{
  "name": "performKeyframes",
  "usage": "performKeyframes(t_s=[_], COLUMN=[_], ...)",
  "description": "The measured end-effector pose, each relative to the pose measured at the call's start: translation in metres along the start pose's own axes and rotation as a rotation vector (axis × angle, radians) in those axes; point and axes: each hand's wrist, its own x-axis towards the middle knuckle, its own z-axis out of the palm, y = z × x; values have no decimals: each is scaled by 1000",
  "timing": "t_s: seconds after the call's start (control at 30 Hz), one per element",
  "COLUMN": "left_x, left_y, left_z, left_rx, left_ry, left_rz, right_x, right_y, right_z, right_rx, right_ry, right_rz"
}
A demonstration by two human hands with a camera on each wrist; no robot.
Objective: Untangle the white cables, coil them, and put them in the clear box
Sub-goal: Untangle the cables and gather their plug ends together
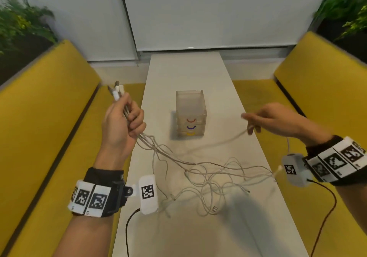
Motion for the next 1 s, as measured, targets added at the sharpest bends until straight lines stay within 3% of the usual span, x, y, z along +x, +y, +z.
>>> performKeyframes(t_s=[0.07,0.13,0.2,0.3,0.4,0.57,0.73,0.87,1.0], left_x=[1,1,-3,-12,-18,-36,-52,-54,-50], left_y=[-1,2,9,20,27,35,37,36,45], left_z=[-3,-6,-10,-15,-20,-35,-51,-66,-75], left_rx=[23,-1,-46,-174,-364,-464,-469,-398,-416], left_ry=[-23,-90,-195,-435,-571,-584,-536,-489,-496], left_rz=[-108,-232,-359,-542,-677,-735,-736,-701,-676], right_x=[6,18,33,59,83,101,98,99,104], right_y=[0,7,13,9,-2,-11,-20,-17,5], right_z=[4,23,47,92,147,233,290,284,223], right_rx=[-304,-396,-323,-95,37,105,-218,-175,274], right_ry=[-347,-526,-481,-291,-311,-462,-488,-442,-287], right_rz=[140,230,181,23,-48,85,75,65,244])
